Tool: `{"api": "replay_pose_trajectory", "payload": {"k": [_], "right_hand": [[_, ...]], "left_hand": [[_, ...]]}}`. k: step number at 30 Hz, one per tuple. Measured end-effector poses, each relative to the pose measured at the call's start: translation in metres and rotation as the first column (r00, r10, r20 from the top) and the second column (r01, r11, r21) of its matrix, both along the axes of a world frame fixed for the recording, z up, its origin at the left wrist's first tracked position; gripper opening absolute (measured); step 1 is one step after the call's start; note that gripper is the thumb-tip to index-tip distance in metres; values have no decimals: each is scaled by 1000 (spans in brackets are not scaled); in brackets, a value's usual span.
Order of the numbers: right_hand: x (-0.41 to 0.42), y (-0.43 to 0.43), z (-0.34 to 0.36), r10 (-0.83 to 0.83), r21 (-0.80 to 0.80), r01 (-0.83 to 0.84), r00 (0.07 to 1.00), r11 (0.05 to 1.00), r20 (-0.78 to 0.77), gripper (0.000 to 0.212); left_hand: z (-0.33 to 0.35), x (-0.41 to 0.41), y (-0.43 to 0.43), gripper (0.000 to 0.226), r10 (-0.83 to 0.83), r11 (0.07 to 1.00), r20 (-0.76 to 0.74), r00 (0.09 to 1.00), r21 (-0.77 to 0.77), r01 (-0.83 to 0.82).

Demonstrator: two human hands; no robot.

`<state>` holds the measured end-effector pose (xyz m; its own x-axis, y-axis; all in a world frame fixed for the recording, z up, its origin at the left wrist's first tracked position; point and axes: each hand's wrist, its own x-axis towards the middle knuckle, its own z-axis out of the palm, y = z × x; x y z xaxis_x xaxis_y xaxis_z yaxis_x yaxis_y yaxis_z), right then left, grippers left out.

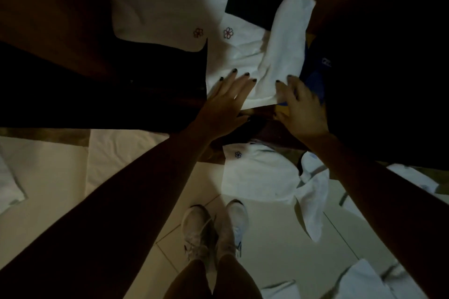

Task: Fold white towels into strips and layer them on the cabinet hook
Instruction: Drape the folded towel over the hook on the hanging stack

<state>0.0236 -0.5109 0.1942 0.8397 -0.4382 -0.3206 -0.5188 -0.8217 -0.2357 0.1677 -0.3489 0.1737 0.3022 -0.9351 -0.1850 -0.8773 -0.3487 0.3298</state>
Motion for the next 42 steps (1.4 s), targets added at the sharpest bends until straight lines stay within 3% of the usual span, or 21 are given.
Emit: {"api": "replay_pose_trajectory", "payload": {"k": [2, 6, 10, 14, 19, 24, 27, 30, 32, 35, 36, 38, 42], "right_hand": [[5, -5, -15, 14, -25, -11, 994, 1000, 110, 54], [14, -18, -24, 38, 5, -41, 968, 999, 249, 40], [14, -33, -8, 176, 37, -192, 951, 981, 255, 30], [6, -27, 22, 176, 199, -214, 965, 956, 194, 27], [-3, 1, 75, -100, 380, 39, 985, 924, 141, 24], [-16, 35, 139, -289, 427, 220, 951, 877, 105, 36], [-16, 47, 190, -477, 516, 384, 877, 766, 55, 42], [-16, 65, 255, -702, 644, 533, 712, 549, 8, 39], [-16, 79, 306, -790, 718, 559, 613, 414, -22, 32], [-25, 101, 382, -825, 800, 511, 564, 315, -35, 12], [-30, 109, 406, -826, 828, 472, 563, 303, -19, 3], [-41, 127, 454, -823, 856, 397, 566, 332, 57, 6], [-58, 162, 536, -786, 797, 338, 563, 501, 255, 12]], "left_hand": [[-20, -4, -6, 87, -11, 1000, 72, 997, 3, 10], [-37, -5, -16, 83, 35, 982, 145, 989, -190, -7], [-28, -3, -24, 82, 0, 997, 169, 986, -81, 14], [0, -2, -33, 60, 28, 1000, -20, 999, 5, -28], [46, -2, -11, 39, 95, 994, -359, 929, 82, -70], [124, -11, 8, 35, 165, 986, -430, 888, 96, -137], [180, -13, 11, 32, 245, 969, -511, 824, 138, -203], [246, -18, 18, 25, 269, 958, -629, 729, 99, -268], [296, -25, 30, 23, 272, 948, -680, 681, 67, -311], [369, -35, 59, 19, 296, 899, -734, 611, -2, -438], [391, -37, 69, 19, 304, 881, -741, 598, -20, -473], [432, -42, 90, 19, 315, 859, -725, 612, -57, -509], [506, -56, 126, 19, 313, 838, -609, 729, -185, -514]]}}
